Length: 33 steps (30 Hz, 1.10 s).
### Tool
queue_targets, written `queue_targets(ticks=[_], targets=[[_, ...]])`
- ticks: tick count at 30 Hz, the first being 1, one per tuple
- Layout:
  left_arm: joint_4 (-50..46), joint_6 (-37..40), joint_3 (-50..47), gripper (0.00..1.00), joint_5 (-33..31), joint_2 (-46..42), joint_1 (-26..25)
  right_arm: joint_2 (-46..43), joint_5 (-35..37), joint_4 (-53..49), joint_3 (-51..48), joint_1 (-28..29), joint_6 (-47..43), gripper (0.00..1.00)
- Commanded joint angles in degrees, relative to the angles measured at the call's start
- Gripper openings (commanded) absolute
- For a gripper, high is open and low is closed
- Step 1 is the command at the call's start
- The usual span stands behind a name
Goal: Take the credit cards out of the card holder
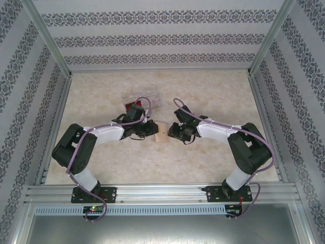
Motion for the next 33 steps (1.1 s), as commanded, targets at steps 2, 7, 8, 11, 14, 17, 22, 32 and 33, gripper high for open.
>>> queue_targets(ticks=[2, 7, 8, 11, 14, 17, 22, 32, 33], targets=[[0.2, 0.6, 2.2, 0.00, 1.0, 0.0, -0.4, -0.1, 1.2, -0.4, 1.1, 0.3, -2.3, 0.35], [-0.9, 0.8, 2.7, 0.00, 2.2, 0.6, -0.4, 1.0, 1.2, -1.5, 3.3, 0.5, -5.4, 0.34], [-1.4, 0.9, 2.9, 0.00, 2.3, 0.7, -0.5, 1.6, 1.5, -1.8, 3.8, 0.6, -6.2, 0.33], [-2.5, 1.1, 3.0, 0.00, 2.6, 1.1, -0.4, 3.1, 2.7, -2.8, 5.4, 0.9, -8.1, 0.29], [-3.5, 1.0, 3.2, 0.04, 2.5, 1.4, -0.4, 4.6, 4.6, -4.5, 6.9, 1.0, -9.2, 0.26], [-3.9, 0.2, 3.1, 0.10, 2.2, 1.5, -0.4, 5.6, 5.9, -5.9, 7.2, 1.2, -9.5, 0.23], [-3.7, -0.4, 2.4, 0.23, 2.2, 1.9, 0.3, 4.7, 7.0, -6.8, 6.3, 1.5, -9.9, 0.18], [-13.7, 4.6, 3.1, 0.74, -3.8, -6.0, 4.2, -3.2, 8.6, -13.6, 8.3, 0.9, -15.9, 0.07], [-15.4, 5.5, 3.2, 0.78, -5.0, -7.2, 4.8, -4.5, 8.3, -14.2, 8.5, 1.0, -17.0, 0.07]])
